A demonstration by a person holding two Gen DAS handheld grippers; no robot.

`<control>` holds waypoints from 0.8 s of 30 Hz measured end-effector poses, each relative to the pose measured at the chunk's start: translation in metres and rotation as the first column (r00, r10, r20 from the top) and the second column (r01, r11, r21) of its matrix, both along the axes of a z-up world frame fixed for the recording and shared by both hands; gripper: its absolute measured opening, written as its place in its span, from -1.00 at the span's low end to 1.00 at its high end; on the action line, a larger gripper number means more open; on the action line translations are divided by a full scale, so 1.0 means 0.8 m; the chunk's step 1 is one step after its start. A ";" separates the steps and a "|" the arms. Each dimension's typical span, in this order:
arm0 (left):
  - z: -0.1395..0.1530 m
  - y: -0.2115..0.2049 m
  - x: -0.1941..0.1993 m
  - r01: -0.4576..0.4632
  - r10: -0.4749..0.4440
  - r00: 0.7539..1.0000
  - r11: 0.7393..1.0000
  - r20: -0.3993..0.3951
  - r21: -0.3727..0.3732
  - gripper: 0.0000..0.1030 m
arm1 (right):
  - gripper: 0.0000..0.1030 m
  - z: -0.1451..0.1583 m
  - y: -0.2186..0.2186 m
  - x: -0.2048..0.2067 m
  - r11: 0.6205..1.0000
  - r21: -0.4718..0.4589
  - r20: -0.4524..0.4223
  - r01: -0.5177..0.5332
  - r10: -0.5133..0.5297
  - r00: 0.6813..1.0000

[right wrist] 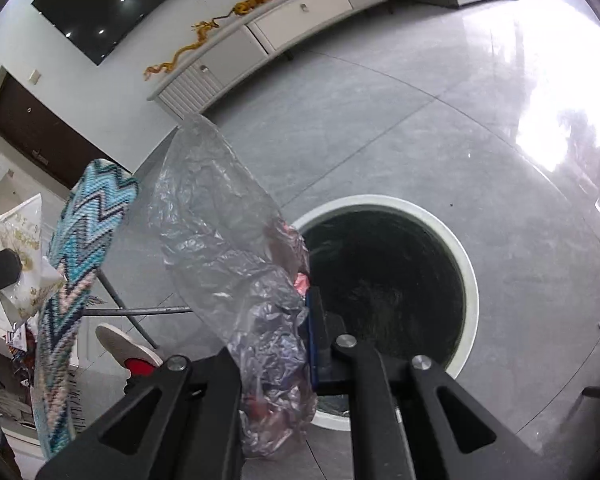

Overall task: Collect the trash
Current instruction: 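Carry both items to the white bin and release them inside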

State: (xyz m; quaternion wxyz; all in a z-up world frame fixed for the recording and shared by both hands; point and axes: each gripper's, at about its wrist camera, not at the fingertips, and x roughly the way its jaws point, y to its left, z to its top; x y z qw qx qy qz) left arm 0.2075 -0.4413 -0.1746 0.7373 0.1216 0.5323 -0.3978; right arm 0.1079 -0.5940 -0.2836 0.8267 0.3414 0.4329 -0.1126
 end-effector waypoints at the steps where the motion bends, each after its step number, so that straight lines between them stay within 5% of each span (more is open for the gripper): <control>1: -0.012 -0.010 0.006 -0.001 0.002 1.000 1.000 -0.019 0.007 -0.55 | -0.84 -0.012 -0.004 0.004 1.000 0.008 -0.012 0.009 -0.009 1.000; 5: -0.056 -0.043 0.024 -0.010 0.013 0.997 0.999 -0.078 0.031 -0.14 | -0.81 -0.055 -0.017 0.017 0.999 0.023 -0.070 0.044 -0.042 0.997; 7: -0.069 -0.051 0.030 -0.022 0.025 0.995 0.999 -0.098 0.033 0.13 | -0.28 -0.073 -0.025 0.019 0.998 0.027 -0.101 0.058 -0.055 0.993; 9: -0.077 -0.057 0.031 -0.026 0.030 0.994 0.999 -0.108 0.034 0.14 | 0.22 -0.082 -0.030 0.020 0.997 0.022 -0.119 0.068 -0.065 0.991; 16: -0.050 -0.031 0.018 -0.020 0.020 0.997 1.000 -0.072 0.006 0.14 | 0.23 -0.071 -0.040 0.004 0.997 -0.024 -0.112 0.070 -0.072 0.991; 24: 0.039 0.013 -0.027 -0.011 0.020 0.990 0.998 0.138 -0.066 0.14 | 0.23 0.034 -0.033 -0.032 0.986 -0.134 0.027 0.095 -0.092 0.995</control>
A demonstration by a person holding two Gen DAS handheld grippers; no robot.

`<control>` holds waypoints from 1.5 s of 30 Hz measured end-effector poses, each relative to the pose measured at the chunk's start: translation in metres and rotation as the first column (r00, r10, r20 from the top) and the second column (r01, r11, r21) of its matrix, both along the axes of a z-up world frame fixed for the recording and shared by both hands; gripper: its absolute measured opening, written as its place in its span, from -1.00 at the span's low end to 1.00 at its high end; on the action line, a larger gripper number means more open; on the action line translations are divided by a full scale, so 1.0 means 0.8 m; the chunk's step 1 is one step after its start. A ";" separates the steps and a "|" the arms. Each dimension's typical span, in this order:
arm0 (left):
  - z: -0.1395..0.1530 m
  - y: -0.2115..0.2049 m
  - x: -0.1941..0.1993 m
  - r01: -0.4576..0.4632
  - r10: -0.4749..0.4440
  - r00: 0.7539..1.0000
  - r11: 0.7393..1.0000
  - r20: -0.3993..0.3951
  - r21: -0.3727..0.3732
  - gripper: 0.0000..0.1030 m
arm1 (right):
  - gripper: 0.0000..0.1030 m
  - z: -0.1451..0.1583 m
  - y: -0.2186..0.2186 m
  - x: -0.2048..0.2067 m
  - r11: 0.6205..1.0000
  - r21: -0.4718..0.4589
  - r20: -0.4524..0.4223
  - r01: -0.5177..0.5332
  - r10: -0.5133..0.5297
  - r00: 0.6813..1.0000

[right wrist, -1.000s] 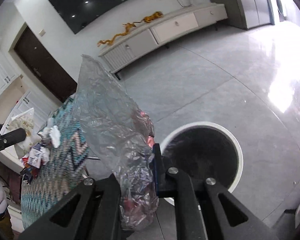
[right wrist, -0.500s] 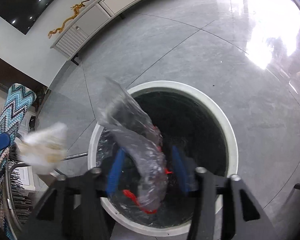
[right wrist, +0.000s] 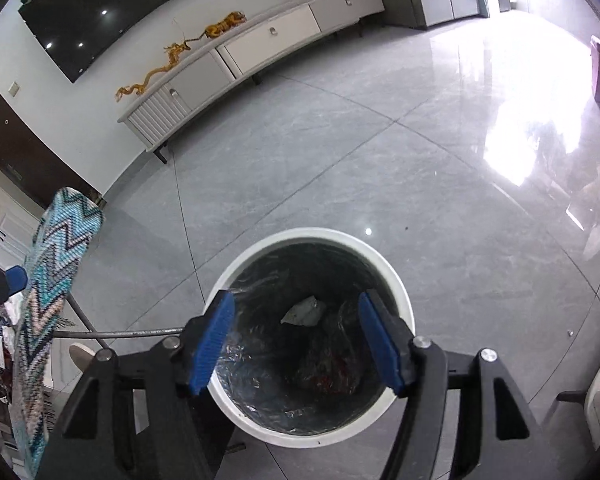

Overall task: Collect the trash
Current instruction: 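Carry both items to the white bin and release them inside, then return both tools to the ottoman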

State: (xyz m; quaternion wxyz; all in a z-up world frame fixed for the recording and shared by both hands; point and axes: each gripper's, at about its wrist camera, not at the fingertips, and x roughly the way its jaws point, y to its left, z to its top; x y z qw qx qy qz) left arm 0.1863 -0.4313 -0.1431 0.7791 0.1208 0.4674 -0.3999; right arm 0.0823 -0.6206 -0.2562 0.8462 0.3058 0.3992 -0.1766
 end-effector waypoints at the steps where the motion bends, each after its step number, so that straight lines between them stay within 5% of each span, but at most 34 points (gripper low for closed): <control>1: 0.010 0.007 -0.008 0.010 -0.010 1.000 1.000 0.015 -0.002 0.14 | 0.23 0.021 0.004 -0.009 1.000 -0.020 0.029 0.002 -0.001 1.000; 12: 0.076 0.154 -0.056 -0.018 0.022 0.991 0.999 0.131 -0.030 0.15 | 0.23 0.198 0.095 -0.069 0.977 -0.207 0.233 -0.054 0.103 0.967; 21: 0.081 0.334 -0.046 -0.170 0.177 0.960 0.984 0.215 -0.053 0.25 | 0.23 0.264 0.222 -0.053 0.925 -0.294 0.254 -0.241 0.319 0.913; 29: 0.043 0.469 -0.020 -0.322 0.305 0.917 0.946 0.255 0.026 0.25 | 0.23 0.262 0.319 -0.019 0.839 -0.307 0.195 -0.449 0.517 0.834; 33: 0.023 0.507 0.006 -0.374 0.341 0.904 0.923 0.259 0.088 0.25 | 0.23 0.237 0.365 0.014 0.763 -0.297 0.128 -0.573 0.627 0.768; 38: 0.023 0.517 0.018 -0.376 0.327 0.899 0.917 0.292 0.131 0.25 | 0.26 0.207 0.416 0.059 0.631 -0.324 0.060 -0.705 0.758 0.650; 41: 0.018 0.509 0.027 -0.375 0.311 0.897 0.912 0.315 0.167 0.25 | 0.48 0.195 0.440 0.088 0.559 -0.355 0.042 -0.750 0.810 0.584; 45: 0.008 0.498 0.038 -0.350 0.272 0.904 0.914 0.331 0.205 0.25 | 0.51 0.179 0.457 0.121 0.497 -0.375 0.010 -0.782 0.846 0.533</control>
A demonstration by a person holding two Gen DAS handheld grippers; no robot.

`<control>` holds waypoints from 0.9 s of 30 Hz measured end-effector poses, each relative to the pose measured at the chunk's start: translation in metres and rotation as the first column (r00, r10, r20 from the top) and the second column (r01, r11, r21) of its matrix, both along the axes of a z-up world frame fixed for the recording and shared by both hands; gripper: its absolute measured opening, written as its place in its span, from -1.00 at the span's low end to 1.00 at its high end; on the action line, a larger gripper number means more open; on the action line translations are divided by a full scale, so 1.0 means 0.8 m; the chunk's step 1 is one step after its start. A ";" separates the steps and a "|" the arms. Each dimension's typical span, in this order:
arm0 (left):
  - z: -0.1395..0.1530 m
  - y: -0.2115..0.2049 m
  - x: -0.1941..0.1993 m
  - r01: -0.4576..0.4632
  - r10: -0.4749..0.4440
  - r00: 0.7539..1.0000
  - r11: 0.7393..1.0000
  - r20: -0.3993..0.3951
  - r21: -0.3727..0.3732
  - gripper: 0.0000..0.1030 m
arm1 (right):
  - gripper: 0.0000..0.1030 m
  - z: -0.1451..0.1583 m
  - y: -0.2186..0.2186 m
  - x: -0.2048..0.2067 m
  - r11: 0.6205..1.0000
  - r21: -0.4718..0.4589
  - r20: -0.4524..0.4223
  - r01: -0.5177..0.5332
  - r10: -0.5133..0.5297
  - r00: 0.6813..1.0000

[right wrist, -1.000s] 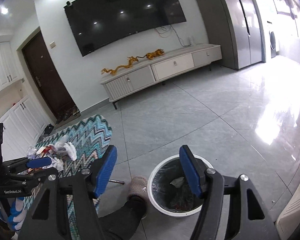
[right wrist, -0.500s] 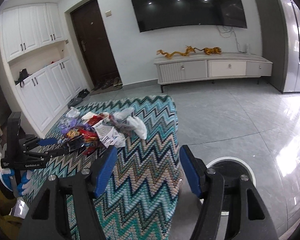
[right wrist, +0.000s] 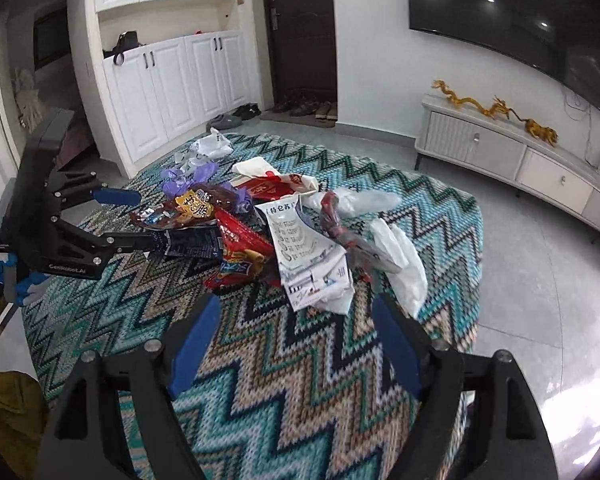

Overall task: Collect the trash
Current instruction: 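Return both tools to the ottoman, then grasp the brown snack bag with the left gripper while the right grasps a white-blue wrapper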

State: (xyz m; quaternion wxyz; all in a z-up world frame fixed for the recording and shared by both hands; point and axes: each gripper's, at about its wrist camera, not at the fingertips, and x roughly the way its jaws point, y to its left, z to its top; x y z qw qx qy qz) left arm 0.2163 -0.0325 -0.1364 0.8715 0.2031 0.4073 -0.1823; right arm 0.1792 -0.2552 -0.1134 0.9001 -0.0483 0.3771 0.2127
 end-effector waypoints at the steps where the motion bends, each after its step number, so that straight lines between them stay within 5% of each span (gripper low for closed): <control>1: -0.003 -0.002 0.002 0.007 -0.007 1.000 1.000 -0.001 0.009 0.25 | 0.51 -0.004 0.002 0.006 1.000 -0.006 0.000 -0.012 0.012 1.000; 5: -0.014 -0.013 0.011 0.025 -0.025 1.000 0.999 -0.007 0.047 0.24 | 0.52 -0.016 0.007 0.033 0.998 -0.034 -0.006 -0.056 0.056 0.998; 9: -0.019 -0.015 0.021 0.017 -0.016 1.000 0.999 -0.022 0.045 -0.13 | 0.53 -0.028 0.010 0.054 0.995 -0.044 -0.021 -0.087 0.086 0.996; 15: -0.019 -0.018 0.029 0.019 -0.019 0.999 1.000 -0.043 0.020 -0.41 | 0.51 -0.040 0.008 0.070 0.994 0.000 -0.035 -0.113 0.113 0.993; 21: -0.016 -0.024 0.030 0.023 -0.022 0.999 1.000 -0.046 0.001 -0.65 | 0.02 -0.051 0.010 0.076 0.992 0.010 -0.061 -0.127 0.127 0.990; 27: 0.001 -0.008 0.031 -0.014 0.012 1.000 0.998 -0.029 -0.068 -0.85 | 0.00 -0.046 0.010 0.074 0.995 0.038 -0.045 -0.094 0.095 0.994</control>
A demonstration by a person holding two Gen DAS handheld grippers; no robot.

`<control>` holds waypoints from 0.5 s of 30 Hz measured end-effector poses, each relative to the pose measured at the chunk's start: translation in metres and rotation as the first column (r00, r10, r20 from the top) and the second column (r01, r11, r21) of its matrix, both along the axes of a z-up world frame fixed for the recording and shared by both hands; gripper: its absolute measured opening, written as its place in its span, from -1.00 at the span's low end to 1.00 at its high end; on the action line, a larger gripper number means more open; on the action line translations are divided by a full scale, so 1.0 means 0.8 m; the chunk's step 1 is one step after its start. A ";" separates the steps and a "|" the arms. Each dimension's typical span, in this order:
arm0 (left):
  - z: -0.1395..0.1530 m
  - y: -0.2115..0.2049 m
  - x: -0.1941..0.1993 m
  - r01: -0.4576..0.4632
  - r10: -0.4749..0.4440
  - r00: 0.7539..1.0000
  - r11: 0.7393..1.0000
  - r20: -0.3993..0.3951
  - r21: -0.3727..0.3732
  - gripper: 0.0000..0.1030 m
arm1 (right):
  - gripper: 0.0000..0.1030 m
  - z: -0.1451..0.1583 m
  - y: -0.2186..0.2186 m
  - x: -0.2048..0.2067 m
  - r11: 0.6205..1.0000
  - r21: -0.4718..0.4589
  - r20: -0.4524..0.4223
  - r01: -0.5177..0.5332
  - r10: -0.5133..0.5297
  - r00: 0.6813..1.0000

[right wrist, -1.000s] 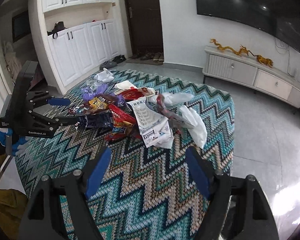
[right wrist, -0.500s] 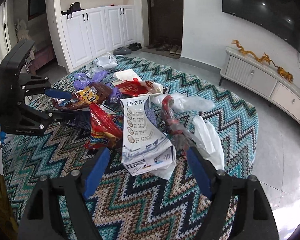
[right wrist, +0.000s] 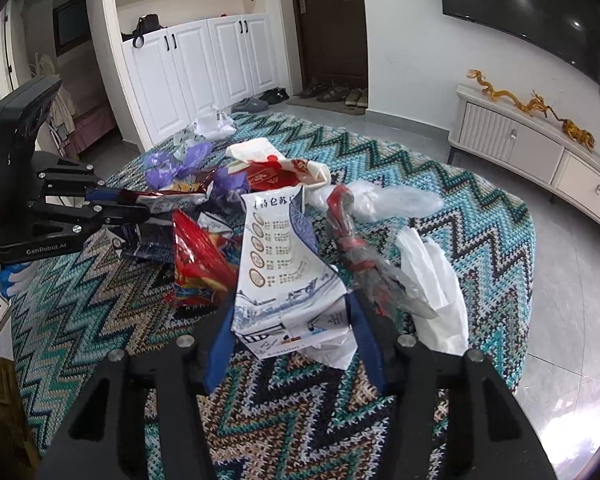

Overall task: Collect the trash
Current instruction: 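Grasp the brown snack bag with the left gripper while the right grasps a white-blue wrapper, then carry both wrappers over the bin and open both grippers to drop them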

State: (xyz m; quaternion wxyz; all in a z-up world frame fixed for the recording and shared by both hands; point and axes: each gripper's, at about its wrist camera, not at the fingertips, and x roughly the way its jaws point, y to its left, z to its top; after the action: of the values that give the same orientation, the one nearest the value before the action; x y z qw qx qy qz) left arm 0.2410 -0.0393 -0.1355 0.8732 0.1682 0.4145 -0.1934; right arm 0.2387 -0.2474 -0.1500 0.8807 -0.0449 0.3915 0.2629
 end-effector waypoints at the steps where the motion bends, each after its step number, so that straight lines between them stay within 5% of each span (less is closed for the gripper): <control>1: 0.005 0.005 -0.001 -0.009 0.009 1.000 1.000 0.003 -0.019 -0.88 | 0.00 0.004 -0.001 -0.002 1.000 0.016 0.004 0.006 -0.006 1.000; 7: 0.029 0.028 -0.005 -0.049 0.051 0.999 0.992 0.008 -0.118 -0.93 | 0.00 0.031 -0.003 -0.013 0.996 0.085 0.020 0.033 -0.035 0.999; 15: 0.064 0.044 -0.029 -0.057 0.068 0.996 0.985 0.062 -0.162 -0.94 | 0.00 0.064 0.010 -0.042 0.996 0.080 0.066 0.043 -0.048 0.997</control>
State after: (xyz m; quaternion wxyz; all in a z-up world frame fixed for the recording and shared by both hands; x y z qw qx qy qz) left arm 0.2178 -0.0037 -0.0846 0.9031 0.0906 0.3729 -0.1927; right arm 0.2054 -0.2398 -0.0985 0.9003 -0.0104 0.3517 0.2563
